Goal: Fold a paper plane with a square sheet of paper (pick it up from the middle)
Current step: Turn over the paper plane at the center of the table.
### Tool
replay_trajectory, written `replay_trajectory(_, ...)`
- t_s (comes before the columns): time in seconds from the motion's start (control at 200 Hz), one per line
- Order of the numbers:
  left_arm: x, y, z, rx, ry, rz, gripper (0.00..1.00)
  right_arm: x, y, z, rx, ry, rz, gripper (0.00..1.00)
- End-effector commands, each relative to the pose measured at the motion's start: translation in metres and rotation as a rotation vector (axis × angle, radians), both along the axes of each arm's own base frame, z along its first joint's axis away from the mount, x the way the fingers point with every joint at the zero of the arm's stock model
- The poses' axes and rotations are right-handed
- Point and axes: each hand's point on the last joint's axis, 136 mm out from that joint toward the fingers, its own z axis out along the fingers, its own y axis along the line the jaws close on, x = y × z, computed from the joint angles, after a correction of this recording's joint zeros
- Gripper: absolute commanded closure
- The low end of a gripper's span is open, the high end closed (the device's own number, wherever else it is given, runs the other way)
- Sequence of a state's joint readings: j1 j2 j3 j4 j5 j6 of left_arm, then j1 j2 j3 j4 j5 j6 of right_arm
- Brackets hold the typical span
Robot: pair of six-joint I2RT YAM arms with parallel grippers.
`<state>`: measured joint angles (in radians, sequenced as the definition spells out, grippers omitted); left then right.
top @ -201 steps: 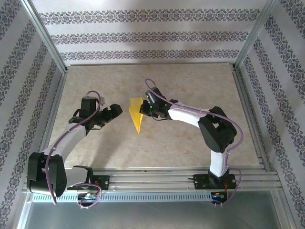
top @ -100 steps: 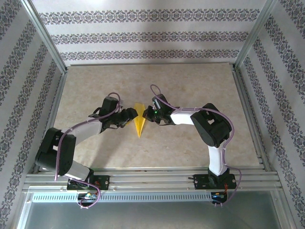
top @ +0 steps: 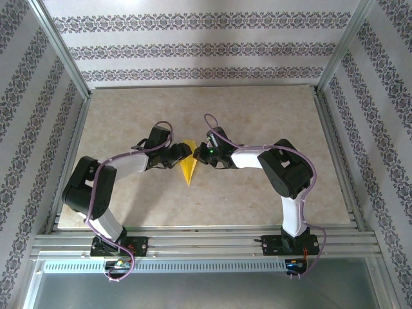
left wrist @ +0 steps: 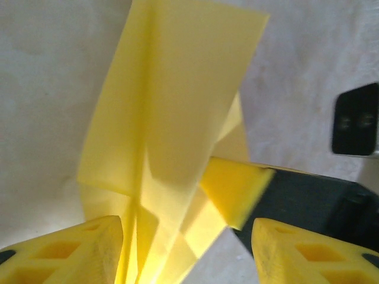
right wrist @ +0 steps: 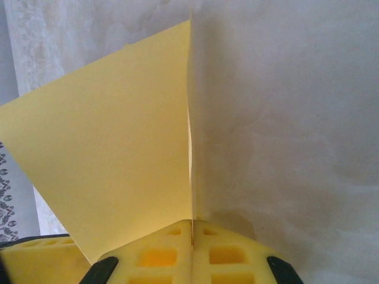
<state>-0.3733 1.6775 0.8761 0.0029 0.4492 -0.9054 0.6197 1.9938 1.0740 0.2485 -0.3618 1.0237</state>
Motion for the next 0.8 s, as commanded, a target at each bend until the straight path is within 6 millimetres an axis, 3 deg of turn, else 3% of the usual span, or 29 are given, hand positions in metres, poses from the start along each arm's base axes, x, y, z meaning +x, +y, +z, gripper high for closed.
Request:
replay_trajectory(0.0, 0.002, -0.007, -0.005, 0.037, 0.004, -0.040, 0.38, -0.001, -0.005, -0.005, 0.010, 0.015, -0.010, 1.00)
replay_trajectory(0.47, -0.008, 0.004, -0.032, 0.101, 0.066, -0.020, 0.34, -0.006, -0.024, -0.010, 0.020, 0.040, -0.045, 1.00)
replay_trajectory(0.625, -0.001, -0.008, -0.008, 0.047, -0.001, -0.070, 0.34, -0.004, -0.021, -0.006, 0.035, 0.036, -0.044, 1.00)
replay_trajectory(0.794, -0.014, -0.024, 0.008, 0.094, -0.034, -0.169, 0.41, -0.004, -0.020, -0.008, 0.034, 0.040, -0.042, 1.00)
